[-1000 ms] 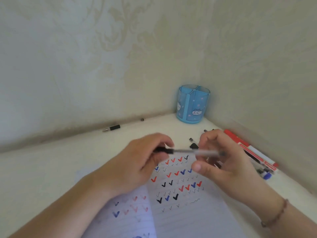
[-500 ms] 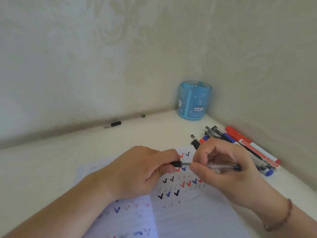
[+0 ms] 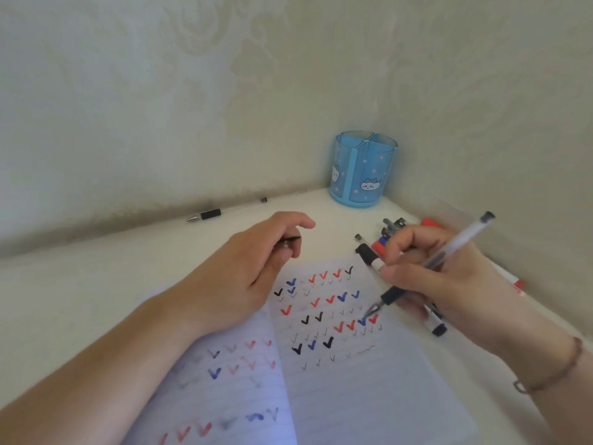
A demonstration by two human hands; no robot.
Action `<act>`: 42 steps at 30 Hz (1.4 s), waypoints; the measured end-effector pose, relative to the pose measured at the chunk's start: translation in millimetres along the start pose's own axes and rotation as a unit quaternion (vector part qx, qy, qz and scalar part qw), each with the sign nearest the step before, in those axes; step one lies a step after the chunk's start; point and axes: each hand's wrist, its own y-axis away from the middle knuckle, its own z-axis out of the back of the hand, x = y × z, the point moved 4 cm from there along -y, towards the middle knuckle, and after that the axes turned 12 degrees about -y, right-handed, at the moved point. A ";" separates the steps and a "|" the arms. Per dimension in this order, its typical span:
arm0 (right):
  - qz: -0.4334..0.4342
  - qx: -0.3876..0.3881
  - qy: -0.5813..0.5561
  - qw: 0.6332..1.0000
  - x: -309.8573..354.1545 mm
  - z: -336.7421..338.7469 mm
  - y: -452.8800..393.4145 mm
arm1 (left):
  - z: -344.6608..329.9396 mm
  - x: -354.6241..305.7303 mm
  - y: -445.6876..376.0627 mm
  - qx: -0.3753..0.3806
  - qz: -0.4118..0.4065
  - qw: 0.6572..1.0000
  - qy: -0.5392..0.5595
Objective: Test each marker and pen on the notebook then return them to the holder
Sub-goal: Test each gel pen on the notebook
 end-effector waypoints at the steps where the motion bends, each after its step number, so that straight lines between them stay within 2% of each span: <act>1: -0.018 0.020 0.022 0.999 1.3 -2.7 1.7 | -1.4 0.1 0.3 0.010 -0.003 1.000 -0.007; 5: -0.030 0.026 0.125 0.991 -0.6 -3.5 4.1 | -6.0 1.1 0.6 0.046 -0.017 0.998 -0.041; 11: -0.024 0.041 0.192 0.980 -7.4 -7.5 2.2 | -6.6 1.1 0.2 0.044 -0.011 0.998 -0.032; 23: -0.026 0.055 0.228 0.972 -5.8 -7.3 2.0 | -3.9 -1.0 -0.6 0.036 0.028 0.999 0.021; 29: -0.033 0.030 0.223 0.974 -8.3 -4.1 0.2 | -1.9 -3.5 -1.1 0.016 0.039 0.998 0.046; 32: -0.027 0.017 0.167 0.985 -5.7 -3.8 0.7 | -2.7 -2.4 -1.1 0.015 0.046 0.998 0.046; 34: -0.012 -0.004 0.055 0.998 -2.3 -2.8 1.6 | -3.6 -2.6 -1.2 0.012 0.043 0.998 0.053; 37: 0.038 0.007 -0.082 0.996 3.4 -3.1 1.5 | -2.7 -5.5 -1.5 0.003 0.035 0.997 0.072; 42: 0.057 0.019 -0.111 0.992 4.6 -11.0 2.5 | -0.3 -11.9 -1.5 -0.016 0.005 0.995 0.096</act>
